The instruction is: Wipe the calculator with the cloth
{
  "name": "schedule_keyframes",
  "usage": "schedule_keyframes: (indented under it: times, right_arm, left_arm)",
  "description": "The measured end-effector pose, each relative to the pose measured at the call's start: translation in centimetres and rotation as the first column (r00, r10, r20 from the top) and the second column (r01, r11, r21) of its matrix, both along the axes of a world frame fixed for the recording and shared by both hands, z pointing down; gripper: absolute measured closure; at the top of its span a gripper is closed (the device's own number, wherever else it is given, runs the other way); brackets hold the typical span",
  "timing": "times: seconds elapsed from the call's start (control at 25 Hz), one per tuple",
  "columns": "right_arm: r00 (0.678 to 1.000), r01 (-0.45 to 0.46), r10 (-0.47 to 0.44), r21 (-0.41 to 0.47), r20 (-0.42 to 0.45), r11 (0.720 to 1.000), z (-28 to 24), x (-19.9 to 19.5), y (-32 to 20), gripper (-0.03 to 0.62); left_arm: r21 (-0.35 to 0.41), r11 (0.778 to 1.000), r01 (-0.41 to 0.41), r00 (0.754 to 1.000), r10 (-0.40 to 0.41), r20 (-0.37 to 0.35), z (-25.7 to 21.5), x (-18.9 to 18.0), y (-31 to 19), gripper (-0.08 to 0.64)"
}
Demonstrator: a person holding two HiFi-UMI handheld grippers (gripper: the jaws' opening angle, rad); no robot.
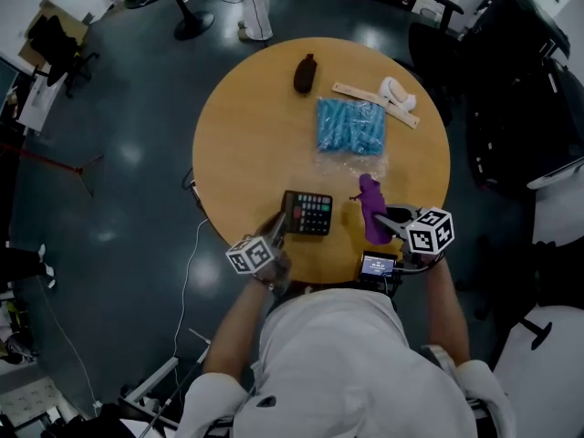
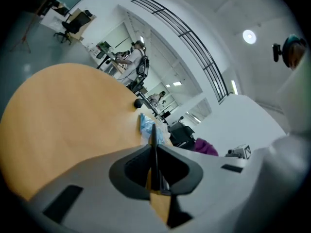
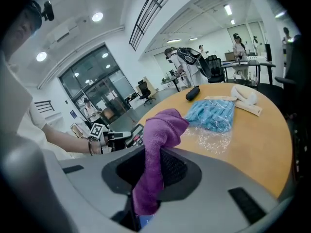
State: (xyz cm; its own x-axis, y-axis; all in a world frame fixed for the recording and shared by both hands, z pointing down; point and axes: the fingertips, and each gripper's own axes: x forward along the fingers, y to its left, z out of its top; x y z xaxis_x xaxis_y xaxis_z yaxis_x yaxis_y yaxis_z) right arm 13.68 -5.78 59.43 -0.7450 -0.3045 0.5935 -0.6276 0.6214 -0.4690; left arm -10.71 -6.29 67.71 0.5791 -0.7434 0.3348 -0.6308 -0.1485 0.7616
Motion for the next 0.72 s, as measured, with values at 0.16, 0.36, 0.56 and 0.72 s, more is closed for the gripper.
schedule_keyframes:
  times: [0.16, 0.36, 0.56, 0.72]
  right_arm:
    - [1.0, -0.013, 0.013, -0.014, 0.01, 1.0, 0.5, -0.2, 0.3, 0.509]
    - [1.0, -0.016, 0.017, -0.024, 0.019, 1.0, 0.7, -0.5, 1.0, 0.509]
    - [0.999, -0.025, 0.026, -0.034, 0.02, 0.999, 0.9, -0.1, 1.5, 0.511]
    - [0.999, -0.03, 0.031, -0.039, 0.016, 0.999, 1.1, 0.2, 1.6, 0.509]
  left_arm:
    - [-0.068, 0.996, 0.065, 0.995, -0.07, -0.064, 3.0, 0.4, 0.0, 0.515]
    - [-0.177, 0.97, 0.165, 0.978, -0.184, -0.099, 6.7, 0.0, 0.8, 0.515]
    - [-0.234, 0.953, 0.191, 0.977, -0.207, -0.048, 8.8, -0.6, 1.6, 0.515]
    - [-0.225, 0.958, 0.176, 0.982, -0.185, -0.023, 9.2, -0.6, 1.6, 0.515]
